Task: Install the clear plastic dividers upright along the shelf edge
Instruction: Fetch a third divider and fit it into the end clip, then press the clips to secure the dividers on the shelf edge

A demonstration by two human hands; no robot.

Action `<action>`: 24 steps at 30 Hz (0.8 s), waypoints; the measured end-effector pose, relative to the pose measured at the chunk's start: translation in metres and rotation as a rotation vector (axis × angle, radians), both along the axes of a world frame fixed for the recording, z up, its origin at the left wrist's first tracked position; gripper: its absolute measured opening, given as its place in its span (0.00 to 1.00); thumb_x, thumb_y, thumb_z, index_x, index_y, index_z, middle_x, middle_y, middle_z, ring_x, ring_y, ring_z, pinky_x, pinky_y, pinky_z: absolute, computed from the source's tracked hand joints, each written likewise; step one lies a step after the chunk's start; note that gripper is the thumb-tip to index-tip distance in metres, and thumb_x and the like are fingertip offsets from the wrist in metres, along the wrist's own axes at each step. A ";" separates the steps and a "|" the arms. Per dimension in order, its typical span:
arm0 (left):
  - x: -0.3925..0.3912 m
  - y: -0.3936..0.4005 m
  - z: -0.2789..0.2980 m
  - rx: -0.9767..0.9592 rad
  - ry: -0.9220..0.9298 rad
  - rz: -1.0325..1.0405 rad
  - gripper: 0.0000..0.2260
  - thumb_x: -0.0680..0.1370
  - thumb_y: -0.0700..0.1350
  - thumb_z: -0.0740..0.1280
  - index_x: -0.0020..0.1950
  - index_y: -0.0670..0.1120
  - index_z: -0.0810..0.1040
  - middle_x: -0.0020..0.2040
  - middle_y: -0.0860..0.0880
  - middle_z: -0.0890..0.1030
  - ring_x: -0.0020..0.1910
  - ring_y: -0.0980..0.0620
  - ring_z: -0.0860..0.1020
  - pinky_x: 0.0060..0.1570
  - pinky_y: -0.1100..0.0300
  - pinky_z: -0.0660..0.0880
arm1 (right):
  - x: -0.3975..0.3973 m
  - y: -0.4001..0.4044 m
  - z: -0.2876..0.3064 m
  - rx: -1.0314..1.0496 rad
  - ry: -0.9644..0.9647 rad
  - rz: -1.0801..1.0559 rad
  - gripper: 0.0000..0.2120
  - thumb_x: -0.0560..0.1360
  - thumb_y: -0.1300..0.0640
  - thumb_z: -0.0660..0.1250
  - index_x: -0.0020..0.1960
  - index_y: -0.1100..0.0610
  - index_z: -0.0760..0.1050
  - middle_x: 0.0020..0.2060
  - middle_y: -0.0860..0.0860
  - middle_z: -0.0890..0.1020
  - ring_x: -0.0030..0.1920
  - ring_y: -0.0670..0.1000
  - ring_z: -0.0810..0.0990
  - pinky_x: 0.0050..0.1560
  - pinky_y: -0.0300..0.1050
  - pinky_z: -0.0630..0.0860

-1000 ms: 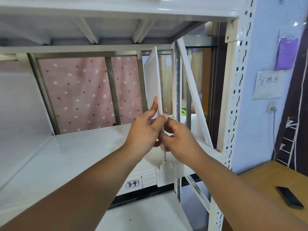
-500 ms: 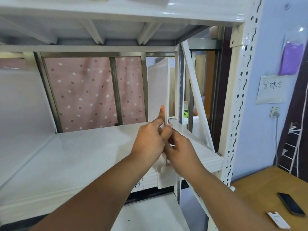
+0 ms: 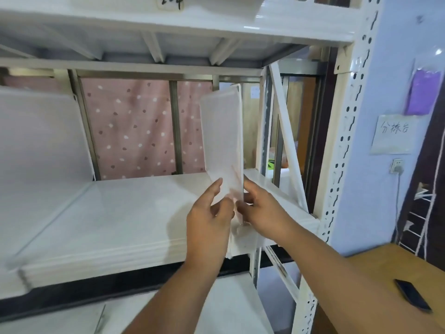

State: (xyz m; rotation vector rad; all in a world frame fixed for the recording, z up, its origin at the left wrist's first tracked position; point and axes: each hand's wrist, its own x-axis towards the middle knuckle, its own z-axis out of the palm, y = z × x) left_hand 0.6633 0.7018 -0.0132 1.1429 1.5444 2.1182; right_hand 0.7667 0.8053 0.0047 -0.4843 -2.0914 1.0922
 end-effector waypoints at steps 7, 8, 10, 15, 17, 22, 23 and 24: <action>0.056 -0.028 -0.105 -0.219 -0.953 -0.171 0.10 0.82 0.50 0.71 0.57 0.44 0.84 0.52 0.38 0.82 0.41 0.40 0.84 0.31 0.50 0.82 | 0.034 0.037 -0.005 -0.153 -0.253 0.044 0.40 0.81 0.65 0.66 0.84 0.39 0.55 0.79 0.41 0.68 0.78 0.41 0.66 0.71 0.41 0.69; 0.060 -0.024 -0.112 -0.256 -1.125 -0.263 0.20 0.81 0.57 0.70 0.61 0.41 0.82 0.53 0.36 0.81 0.43 0.37 0.83 0.35 0.48 0.82 | 0.038 0.040 -0.008 -0.127 -0.342 0.035 0.40 0.80 0.63 0.67 0.85 0.41 0.54 0.81 0.42 0.64 0.80 0.44 0.62 0.77 0.45 0.64; 0.062 -0.018 -0.119 -0.166 -1.408 -0.456 0.37 0.73 0.70 0.70 0.66 0.38 0.79 0.59 0.33 0.81 0.49 0.34 0.83 0.43 0.44 0.83 | 0.041 0.045 -0.014 0.024 -0.609 0.006 0.41 0.79 0.51 0.71 0.85 0.42 0.53 0.84 0.42 0.57 0.83 0.46 0.56 0.83 0.51 0.56; 0.062 0.003 -0.120 0.109 -1.601 -0.667 0.55 0.57 0.77 0.69 0.72 0.39 0.76 0.65 0.25 0.81 0.61 0.28 0.84 0.53 0.36 0.83 | 0.041 0.054 -0.013 0.325 -0.849 0.024 0.42 0.78 0.40 0.73 0.85 0.44 0.56 0.84 0.39 0.55 0.82 0.39 0.52 0.82 0.42 0.51; 0.063 0.010 -0.118 0.143 -1.595 -0.685 0.55 0.59 0.78 0.66 0.74 0.41 0.75 0.66 0.26 0.81 0.59 0.29 0.85 0.53 0.37 0.83 | 0.039 0.058 -0.013 0.360 -0.859 0.036 0.41 0.79 0.47 0.74 0.85 0.46 0.57 0.83 0.39 0.55 0.80 0.36 0.51 0.79 0.38 0.50; 0.069 0.031 -0.115 0.223 -1.611 -0.676 0.50 0.68 0.78 0.63 0.72 0.38 0.78 0.61 0.29 0.83 0.54 0.34 0.85 0.56 0.46 0.79 | 0.033 0.064 -0.014 0.361 -0.876 0.058 0.40 0.79 0.53 0.75 0.84 0.51 0.59 0.81 0.38 0.55 0.77 0.34 0.49 0.77 0.34 0.47; 0.071 0.035 -0.115 0.221 -1.640 -0.659 0.49 0.70 0.78 0.61 0.71 0.36 0.78 0.59 0.29 0.83 0.54 0.36 0.84 0.60 0.48 0.77 | 0.035 0.064 -0.015 0.347 -0.861 0.049 0.39 0.79 0.53 0.75 0.84 0.51 0.60 0.79 0.36 0.55 0.77 0.34 0.49 0.77 0.34 0.47; 0.073 0.039 -0.116 0.216 -1.660 -0.646 0.49 0.72 0.77 0.60 0.71 0.34 0.77 0.57 0.30 0.83 0.54 0.37 0.83 0.65 0.51 0.75 | 0.036 0.064 -0.019 0.342 -0.844 0.041 0.39 0.79 0.53 0.75 0.84 0.51 0.60 0.78 0.35 0.54 0.78 0.35 0.49 0.78 0.35 0.47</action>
